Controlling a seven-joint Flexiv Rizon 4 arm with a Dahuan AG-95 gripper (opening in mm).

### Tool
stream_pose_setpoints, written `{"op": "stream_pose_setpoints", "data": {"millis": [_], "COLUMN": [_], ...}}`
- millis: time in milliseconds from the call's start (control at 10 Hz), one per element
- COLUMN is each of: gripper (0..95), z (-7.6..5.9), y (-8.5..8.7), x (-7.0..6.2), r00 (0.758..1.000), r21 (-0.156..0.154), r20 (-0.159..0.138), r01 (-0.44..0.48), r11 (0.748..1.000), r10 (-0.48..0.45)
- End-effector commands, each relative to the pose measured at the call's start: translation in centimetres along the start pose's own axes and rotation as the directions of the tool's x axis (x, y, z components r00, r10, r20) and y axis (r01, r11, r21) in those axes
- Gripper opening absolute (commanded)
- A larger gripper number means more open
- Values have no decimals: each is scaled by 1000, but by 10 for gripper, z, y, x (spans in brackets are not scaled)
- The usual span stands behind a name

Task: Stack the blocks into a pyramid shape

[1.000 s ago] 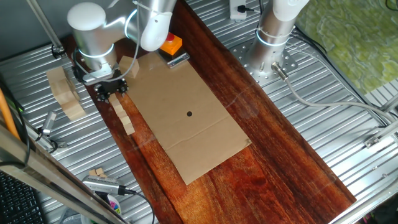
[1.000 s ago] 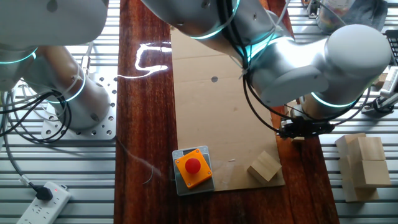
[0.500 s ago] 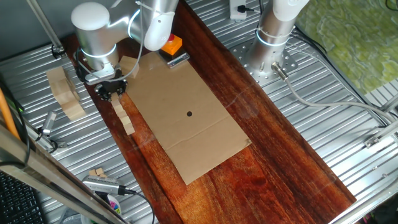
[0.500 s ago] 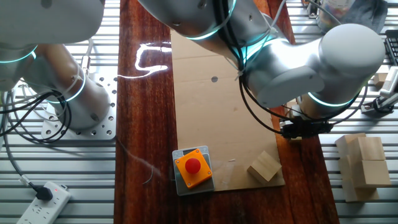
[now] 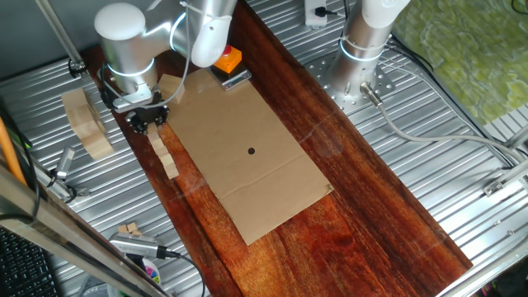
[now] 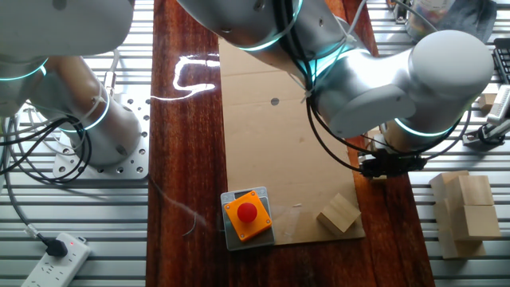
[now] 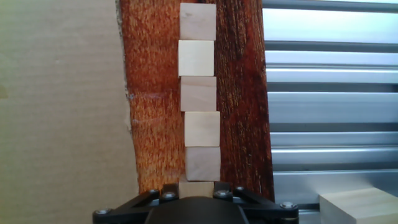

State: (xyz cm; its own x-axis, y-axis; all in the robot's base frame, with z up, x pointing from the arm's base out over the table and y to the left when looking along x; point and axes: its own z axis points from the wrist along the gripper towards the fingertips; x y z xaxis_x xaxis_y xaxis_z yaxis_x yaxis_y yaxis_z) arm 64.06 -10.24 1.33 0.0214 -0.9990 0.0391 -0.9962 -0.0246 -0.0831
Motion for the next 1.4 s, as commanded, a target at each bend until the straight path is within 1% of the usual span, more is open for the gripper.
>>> {"op": "stream_pose_setpoints", "data": {"millis": [100, 1100, 1200, 1400], "gripper": [0, 0, 0, 0], "z": [0, 0, -38, -40], "y": [-1, -1, 2, 3], "x": [0, 0, 0, 0], "r00": [1000, 1000, 999, 999], "r21": [0, 0, 19, 16], "r20": [0, 0, -44, -36], "r01": [0, 0, 2, -5], "r11": [1000, 1000, 1000, 1000], "r10": [0, 0, -1, 5]}}
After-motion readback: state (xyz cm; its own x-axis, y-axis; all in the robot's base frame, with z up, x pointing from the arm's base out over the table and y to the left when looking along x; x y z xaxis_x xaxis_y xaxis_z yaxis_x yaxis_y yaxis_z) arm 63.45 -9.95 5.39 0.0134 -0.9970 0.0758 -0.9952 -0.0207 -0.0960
